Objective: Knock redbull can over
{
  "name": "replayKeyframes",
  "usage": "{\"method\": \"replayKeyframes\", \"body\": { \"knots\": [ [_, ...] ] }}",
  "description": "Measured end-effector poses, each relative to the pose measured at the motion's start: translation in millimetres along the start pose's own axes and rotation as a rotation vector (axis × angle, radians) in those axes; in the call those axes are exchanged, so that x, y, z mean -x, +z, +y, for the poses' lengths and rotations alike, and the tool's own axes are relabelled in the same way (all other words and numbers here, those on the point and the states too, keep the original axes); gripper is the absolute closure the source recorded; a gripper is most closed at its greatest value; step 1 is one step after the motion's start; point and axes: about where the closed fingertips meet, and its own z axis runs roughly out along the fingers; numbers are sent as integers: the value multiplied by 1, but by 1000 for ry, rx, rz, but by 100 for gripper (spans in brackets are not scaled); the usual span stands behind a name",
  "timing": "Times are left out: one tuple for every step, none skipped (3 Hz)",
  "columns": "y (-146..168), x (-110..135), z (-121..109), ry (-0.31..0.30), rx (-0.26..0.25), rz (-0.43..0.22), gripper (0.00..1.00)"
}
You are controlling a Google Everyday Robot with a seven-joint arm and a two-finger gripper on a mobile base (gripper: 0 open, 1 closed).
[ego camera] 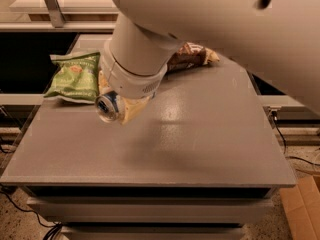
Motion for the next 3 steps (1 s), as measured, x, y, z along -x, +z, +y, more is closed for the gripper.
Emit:
{"method": "replayKeyframes", "body": {
  "knots": [
    [10,13,2,-61,80,26,100],
    [23,22,5,-64,177,48,100],
    [36,26,8,-48,265,62,100]
  ]
}}
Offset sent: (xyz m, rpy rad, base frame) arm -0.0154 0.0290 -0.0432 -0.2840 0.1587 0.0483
